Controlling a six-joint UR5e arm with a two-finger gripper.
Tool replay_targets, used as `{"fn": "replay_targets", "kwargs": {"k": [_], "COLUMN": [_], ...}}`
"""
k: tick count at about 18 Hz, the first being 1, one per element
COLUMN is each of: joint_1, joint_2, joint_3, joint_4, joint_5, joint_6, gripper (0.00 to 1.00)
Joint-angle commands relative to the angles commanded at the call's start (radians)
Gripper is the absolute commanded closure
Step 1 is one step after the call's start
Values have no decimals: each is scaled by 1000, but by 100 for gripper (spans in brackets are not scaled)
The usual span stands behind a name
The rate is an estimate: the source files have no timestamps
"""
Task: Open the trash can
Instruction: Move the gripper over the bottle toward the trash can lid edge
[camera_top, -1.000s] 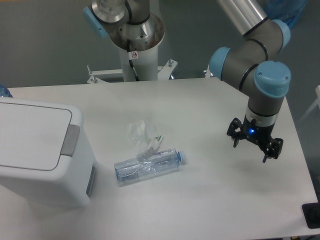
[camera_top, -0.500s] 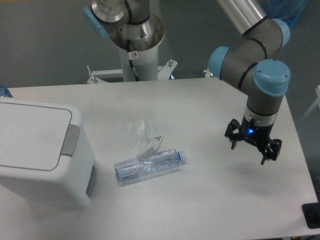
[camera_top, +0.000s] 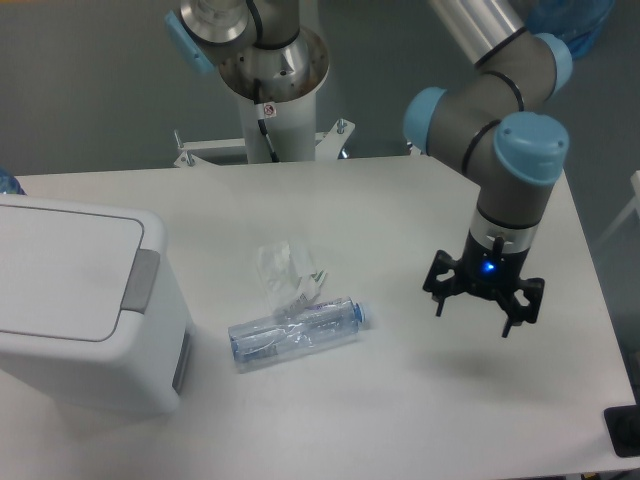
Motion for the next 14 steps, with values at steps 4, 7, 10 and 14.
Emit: {"fn": "replay_targets", "kwargs": {"k": [4,7,10,14], "joint_1": [2,-52,-132,-218], "joint_2": [32,104,132,173], "joint_3": [-8,0,31,19], "joint_4": [2,2,3,3], "joint_5": [-150,-216,-221,-223], "joint_6": [-143,-296,-394,-476], "gripper": [0,0,0,0]}}
